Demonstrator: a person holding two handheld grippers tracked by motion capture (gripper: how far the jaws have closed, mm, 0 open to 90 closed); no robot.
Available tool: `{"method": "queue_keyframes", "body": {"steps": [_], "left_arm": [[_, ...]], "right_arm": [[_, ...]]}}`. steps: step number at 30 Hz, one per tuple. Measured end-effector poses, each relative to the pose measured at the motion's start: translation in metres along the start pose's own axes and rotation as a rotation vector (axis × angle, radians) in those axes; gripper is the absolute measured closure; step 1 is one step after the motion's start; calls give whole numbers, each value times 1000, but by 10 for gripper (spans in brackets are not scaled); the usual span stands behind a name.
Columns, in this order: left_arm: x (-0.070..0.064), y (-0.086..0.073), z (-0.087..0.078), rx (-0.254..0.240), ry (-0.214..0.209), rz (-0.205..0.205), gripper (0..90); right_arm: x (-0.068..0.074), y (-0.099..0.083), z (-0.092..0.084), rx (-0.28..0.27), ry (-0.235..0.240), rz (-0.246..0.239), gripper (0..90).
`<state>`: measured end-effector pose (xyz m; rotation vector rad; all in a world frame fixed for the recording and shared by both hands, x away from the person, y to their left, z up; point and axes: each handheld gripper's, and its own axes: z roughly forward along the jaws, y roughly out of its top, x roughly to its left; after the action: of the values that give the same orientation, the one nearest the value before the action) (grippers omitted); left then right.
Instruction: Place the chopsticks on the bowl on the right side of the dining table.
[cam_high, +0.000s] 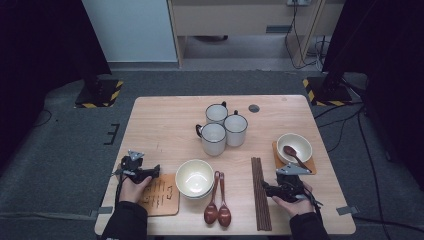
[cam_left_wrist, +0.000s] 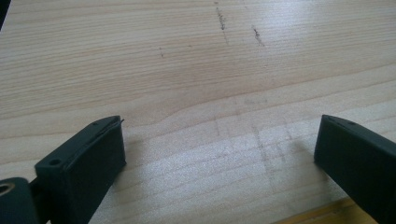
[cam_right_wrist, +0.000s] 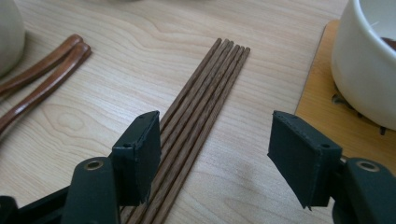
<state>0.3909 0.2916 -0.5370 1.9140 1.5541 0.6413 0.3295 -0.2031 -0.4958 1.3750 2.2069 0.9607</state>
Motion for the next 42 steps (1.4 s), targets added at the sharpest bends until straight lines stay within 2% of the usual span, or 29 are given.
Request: {"method": "queue_keyframes", "body": {"steps": [9, 23, 42], "left_arm": [[0, 0, 0, 0, 0, 0, 9], [0, 0, 0, 0, 0, 0, 9], [0, 0, 0, 0, 0, 0, 9]], "right_arm": [[-2, -3, 6, 31, -1, 3, 364], [1, -5, 14, 74, -7, -48, 453], [4, -7, 19, 125, 5, -71, 568]]}}
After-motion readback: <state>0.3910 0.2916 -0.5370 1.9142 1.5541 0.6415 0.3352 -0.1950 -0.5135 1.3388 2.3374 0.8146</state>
